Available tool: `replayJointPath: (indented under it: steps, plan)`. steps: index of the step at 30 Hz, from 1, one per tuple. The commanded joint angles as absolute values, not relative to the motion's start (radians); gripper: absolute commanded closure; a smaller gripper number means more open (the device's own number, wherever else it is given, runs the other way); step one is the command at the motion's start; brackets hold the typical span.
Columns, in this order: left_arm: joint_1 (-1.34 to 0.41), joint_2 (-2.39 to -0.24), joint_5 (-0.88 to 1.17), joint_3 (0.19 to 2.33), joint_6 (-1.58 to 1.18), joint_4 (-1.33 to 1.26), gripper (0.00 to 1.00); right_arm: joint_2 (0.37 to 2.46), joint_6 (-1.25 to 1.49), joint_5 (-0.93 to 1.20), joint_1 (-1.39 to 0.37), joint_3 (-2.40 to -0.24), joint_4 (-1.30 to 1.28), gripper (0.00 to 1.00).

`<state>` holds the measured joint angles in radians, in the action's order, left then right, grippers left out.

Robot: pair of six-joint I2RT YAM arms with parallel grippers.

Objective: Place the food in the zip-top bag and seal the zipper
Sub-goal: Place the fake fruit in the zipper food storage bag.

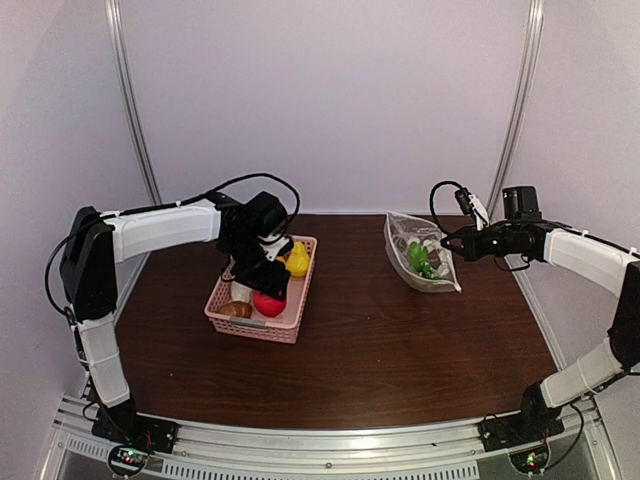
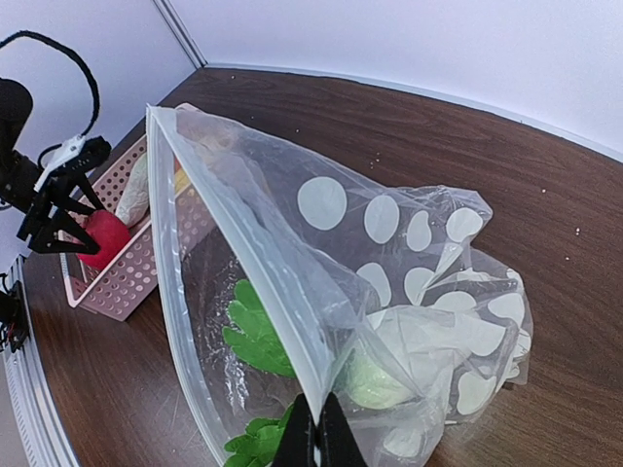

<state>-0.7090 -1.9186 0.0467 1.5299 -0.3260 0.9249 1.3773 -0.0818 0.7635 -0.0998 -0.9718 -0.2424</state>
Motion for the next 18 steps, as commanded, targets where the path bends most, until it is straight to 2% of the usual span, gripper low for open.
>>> replayJointPath:
  steps: [1, 6, 11, 18]
  plan:
    - [-0.710, -1.849, 0.015, 1.671, -0.295, 0.986, 0.45, 1.354, -0.099, 0.733, -0.107, -1.011, -0.291, 1.00]
    - [-0.710, -1.808, 0.017, 1.737, -0.289, 0.964, 0.46, 1.354, -0.098, 0.716, -0.108, -1.013, -0.287, 1.00]
    - [-0.710, -1.767, 0.128, 1.701, -0.303, 0.830, 0.51, 1.344, -0.098, 0.715, -0.112, -1.033, -0.313, 1.00]
    - [-0.743, -1.654, 0.427, 1.480, -0.363, 0.258, 0.57, 1.344, -0.137, 0.694, -0.136, -1.078, -0.393, 1.00]
